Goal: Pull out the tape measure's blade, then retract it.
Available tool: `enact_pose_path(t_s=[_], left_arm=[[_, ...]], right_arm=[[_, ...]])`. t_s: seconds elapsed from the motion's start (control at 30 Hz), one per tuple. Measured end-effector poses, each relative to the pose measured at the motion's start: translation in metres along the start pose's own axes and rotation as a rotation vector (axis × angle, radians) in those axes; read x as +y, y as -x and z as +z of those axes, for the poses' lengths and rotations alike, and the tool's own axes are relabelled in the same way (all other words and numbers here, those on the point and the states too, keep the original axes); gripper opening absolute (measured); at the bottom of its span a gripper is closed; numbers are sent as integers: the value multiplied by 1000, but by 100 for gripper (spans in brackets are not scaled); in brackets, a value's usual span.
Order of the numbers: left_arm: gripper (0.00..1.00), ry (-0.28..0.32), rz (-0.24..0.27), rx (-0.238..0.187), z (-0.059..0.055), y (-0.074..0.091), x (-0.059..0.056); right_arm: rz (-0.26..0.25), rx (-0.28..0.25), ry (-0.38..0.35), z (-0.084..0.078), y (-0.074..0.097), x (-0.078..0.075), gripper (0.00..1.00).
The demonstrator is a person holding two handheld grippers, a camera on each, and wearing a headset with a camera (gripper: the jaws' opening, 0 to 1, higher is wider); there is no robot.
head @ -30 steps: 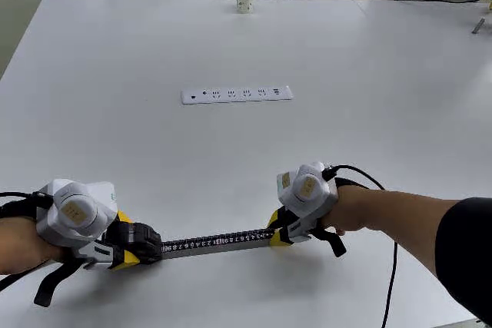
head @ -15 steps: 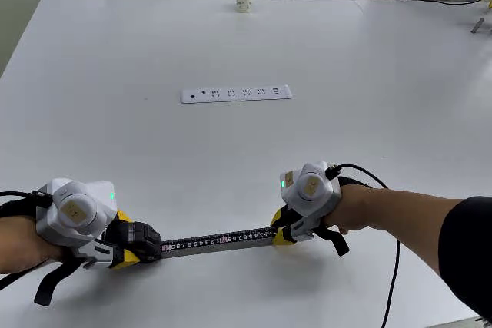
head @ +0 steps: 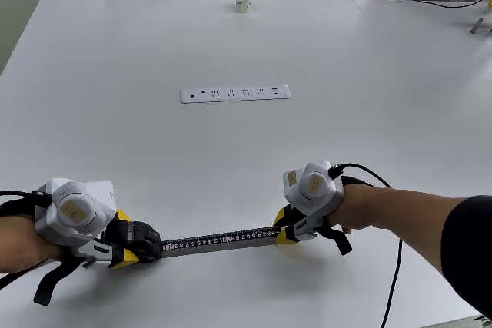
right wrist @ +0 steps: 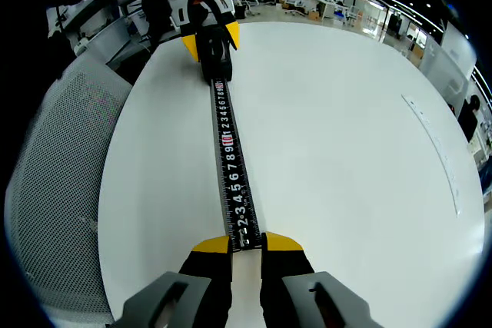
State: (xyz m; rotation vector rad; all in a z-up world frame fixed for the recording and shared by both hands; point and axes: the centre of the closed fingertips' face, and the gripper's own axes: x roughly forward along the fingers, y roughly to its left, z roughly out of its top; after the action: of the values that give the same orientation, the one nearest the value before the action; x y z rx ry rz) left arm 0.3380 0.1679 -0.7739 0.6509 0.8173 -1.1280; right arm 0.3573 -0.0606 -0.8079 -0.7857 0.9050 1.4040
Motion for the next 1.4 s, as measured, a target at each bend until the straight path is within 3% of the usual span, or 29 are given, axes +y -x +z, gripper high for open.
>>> enact_pose_path(t_s=[1.4], left_arm=[[31,3,1,-2,-1,-1,2]], right_arm=[[-7,8,-19,-13,6,-2,9]])
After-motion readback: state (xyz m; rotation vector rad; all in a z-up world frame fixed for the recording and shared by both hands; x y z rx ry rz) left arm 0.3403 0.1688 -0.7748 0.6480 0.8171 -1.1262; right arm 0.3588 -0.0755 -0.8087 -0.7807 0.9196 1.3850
